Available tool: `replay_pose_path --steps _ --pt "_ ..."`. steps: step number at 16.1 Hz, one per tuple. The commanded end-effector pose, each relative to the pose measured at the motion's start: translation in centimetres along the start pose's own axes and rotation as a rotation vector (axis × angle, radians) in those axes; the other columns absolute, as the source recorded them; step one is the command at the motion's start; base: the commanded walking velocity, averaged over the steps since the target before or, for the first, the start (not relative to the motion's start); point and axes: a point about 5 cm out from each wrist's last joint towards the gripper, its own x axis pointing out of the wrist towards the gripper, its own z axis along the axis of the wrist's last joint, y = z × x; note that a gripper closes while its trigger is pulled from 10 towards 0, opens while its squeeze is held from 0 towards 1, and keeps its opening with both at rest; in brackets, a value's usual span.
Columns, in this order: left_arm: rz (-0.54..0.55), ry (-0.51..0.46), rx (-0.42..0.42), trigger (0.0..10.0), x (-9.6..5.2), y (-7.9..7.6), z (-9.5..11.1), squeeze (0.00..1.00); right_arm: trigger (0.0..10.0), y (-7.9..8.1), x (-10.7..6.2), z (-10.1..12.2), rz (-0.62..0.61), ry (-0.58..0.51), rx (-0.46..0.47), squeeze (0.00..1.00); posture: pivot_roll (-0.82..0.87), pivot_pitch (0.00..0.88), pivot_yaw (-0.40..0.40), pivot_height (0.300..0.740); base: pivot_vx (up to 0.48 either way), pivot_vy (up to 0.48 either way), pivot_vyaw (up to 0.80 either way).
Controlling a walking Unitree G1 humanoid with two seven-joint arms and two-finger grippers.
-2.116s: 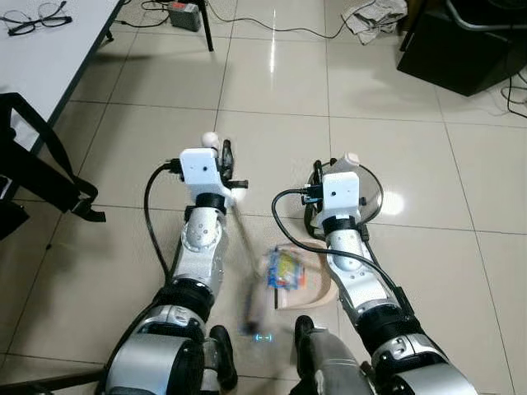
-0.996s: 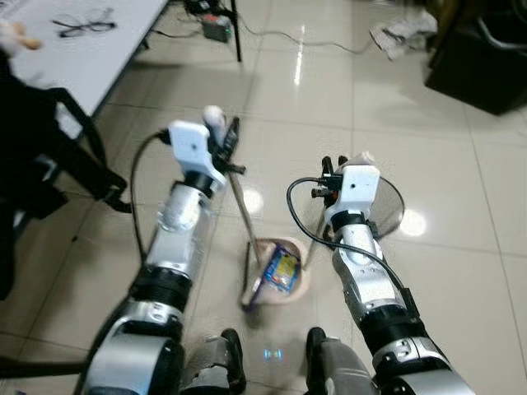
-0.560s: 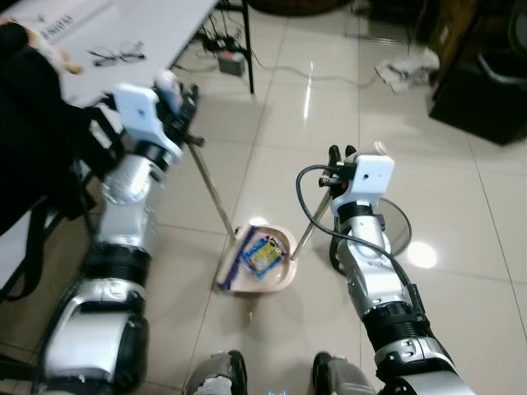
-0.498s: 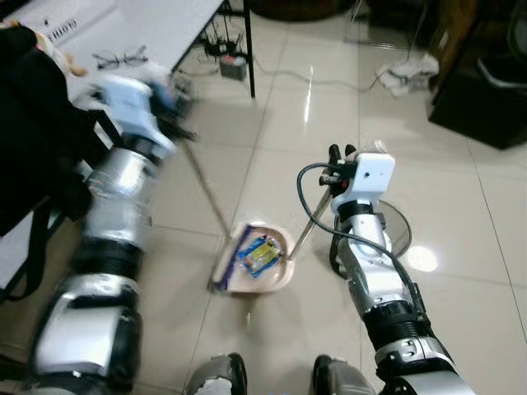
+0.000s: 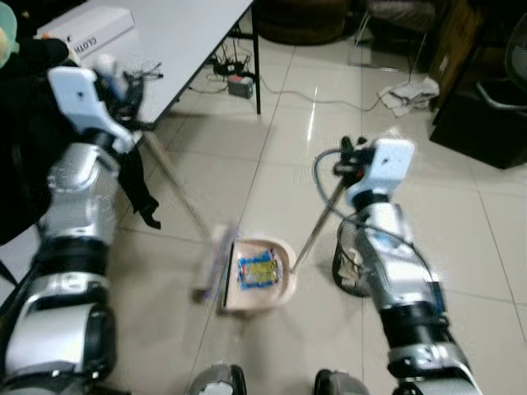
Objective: Sweep floor
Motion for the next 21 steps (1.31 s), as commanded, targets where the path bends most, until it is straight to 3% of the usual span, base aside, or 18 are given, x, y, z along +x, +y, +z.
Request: replay_pose_path --steps 1,5,7,9,15,16,21 --pt "-0.01 -0.048 0.112 10.0 0.1 0.5 1.8 0.0 10.0 -0.1 0.3 2.0 0.005 -0.047 0.03 0.0 -0.05 0.0 0.079 0.74 0.0 0.0 0.0" --pt "-0.053 -0.057 0.166 10.0 -0.2 0.5 3.4 0.0 10.0 -1.8 0.0 4.4 -0.022 -0.039 0.012 0.0 -0.04 0.0 0.078 0.74 0.0 0.0 0.0" --pt "-0.097 -0.02 0.155 10.0 -0.9 -0.1 2.5 0.0 10.0 -2.2 0.0 5.5 -0.025 -0.043 0.007 0.0 -0.05 0.0 0.08 0.74 0.0 0.0 0.0" --pt "-0.083 0.051 0.121 10.0 -2.3 -1.1 -0.1 0.0 10.0 -2.2 0.0 7.4 -0.005 -0.056 -0.003 0.0 -0.05 0.0 0.083 0.74 0.0 0.0 0.0" --pt "-0.079 0.196 0.115 10.0 -6.5 -5.0 -5.0 0.0 10.0 -2.1 0.0 10.9 0.03 -0.08 -0.02 0.0 -0.08 0.0 0.087 0.74 0.0 0.0 0.0" --pt "-0.063 0.224 0.11 10.0 -7.6 -6.6 -6.1 0.0 10.0 -2.1 0.1 12.3 0.03 -0.123 -0.007 0.0 -0.08 0.0 0.088 0.74 0.0 -0.24 0.0" --pt "-0.047 0.25 0.092 10.0 -8.7 -9.2 -6.6 0.0 10.0 -2.5 0.2 14.9 0.011 -0.166 0.088 0.0 -0.09 0.0 0.083 0.74 0.0 -0.419 0.0"
